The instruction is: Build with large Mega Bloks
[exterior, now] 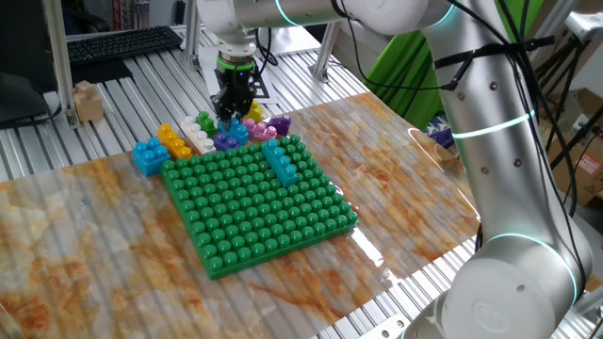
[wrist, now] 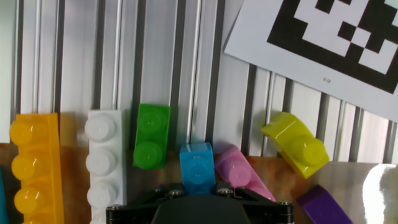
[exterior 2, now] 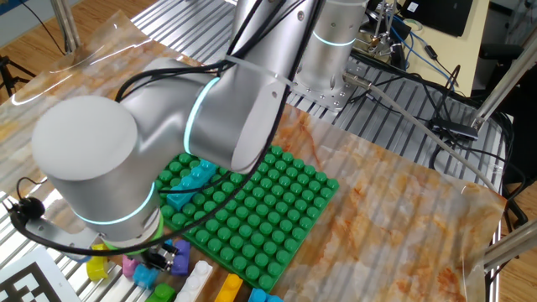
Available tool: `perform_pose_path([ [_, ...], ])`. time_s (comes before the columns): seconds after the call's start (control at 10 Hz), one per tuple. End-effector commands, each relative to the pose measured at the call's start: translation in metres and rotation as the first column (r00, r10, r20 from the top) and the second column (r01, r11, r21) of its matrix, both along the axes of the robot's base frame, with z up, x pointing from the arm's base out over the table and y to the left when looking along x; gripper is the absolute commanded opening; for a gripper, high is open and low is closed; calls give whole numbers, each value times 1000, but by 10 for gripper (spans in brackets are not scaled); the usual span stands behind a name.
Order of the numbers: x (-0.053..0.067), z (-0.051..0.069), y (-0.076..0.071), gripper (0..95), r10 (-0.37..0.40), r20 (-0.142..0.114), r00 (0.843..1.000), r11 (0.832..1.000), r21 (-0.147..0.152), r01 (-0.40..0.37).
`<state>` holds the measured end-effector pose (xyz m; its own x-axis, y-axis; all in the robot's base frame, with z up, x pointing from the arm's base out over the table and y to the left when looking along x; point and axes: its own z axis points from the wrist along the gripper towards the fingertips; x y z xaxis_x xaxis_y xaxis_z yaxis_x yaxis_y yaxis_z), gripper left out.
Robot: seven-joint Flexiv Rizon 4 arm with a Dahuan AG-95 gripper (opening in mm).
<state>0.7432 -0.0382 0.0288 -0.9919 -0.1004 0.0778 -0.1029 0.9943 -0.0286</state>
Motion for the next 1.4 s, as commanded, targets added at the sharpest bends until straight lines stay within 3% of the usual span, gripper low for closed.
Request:
perform_pose_path([
  [0.1,-1,4,0,0,-6,0,1000,1000,-3,6],
  [0.8,-20,47,3,0,-63,-11,998,998,-9,63],
  [1.1,-37,68,6,0,-112,-43,993,994,-11,112],
  [1.4,-52,74,13,0,-149,-55,987,989,-16,148],
])
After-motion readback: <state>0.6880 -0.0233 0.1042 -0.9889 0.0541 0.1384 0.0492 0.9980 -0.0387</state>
